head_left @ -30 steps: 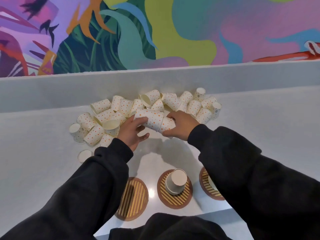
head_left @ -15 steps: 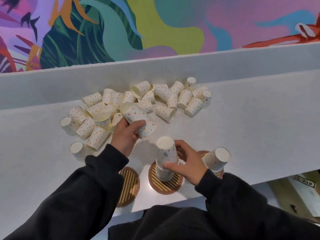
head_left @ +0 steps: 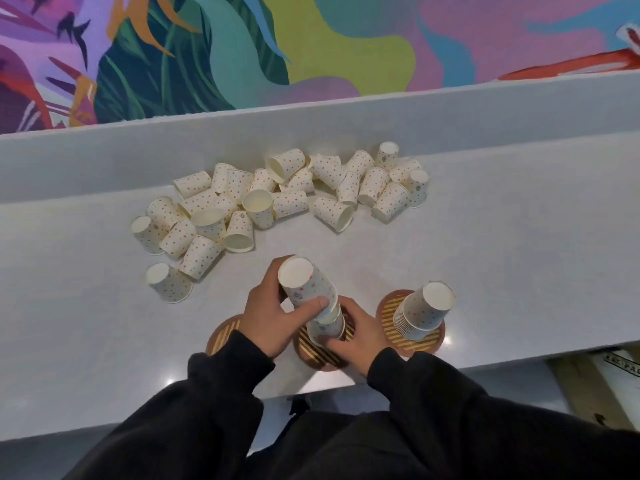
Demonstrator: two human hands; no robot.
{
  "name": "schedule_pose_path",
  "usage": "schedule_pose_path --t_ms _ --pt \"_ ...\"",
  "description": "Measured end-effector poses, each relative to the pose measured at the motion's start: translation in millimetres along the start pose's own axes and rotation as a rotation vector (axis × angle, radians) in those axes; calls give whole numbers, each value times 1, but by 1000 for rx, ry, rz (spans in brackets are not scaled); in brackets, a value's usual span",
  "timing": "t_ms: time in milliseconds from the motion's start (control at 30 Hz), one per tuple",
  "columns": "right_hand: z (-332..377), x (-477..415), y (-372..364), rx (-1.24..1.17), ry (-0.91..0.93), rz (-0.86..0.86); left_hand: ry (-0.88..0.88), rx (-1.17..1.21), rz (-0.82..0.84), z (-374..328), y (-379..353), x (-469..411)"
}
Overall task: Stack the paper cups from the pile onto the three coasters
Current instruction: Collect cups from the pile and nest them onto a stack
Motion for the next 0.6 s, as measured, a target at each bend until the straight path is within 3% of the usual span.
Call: schedule_pose_path --t_ms 233,600 --pt "-8 0 -3 -31 -35 20 -112 -288 59 14 -29 6" --pt "-27 -5 -4 43 -42 19 15 -373 85 67 -51 6"
Point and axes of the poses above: each hand's wrist, its own x-axis away from the middle knuckle, its own y-axis out of the back of the hand, z = x × y, the point moved 6 cm from there along -x, towards the middle knuckle, and after that the axes turned 6 degrees about z, right-handed, at the moved point
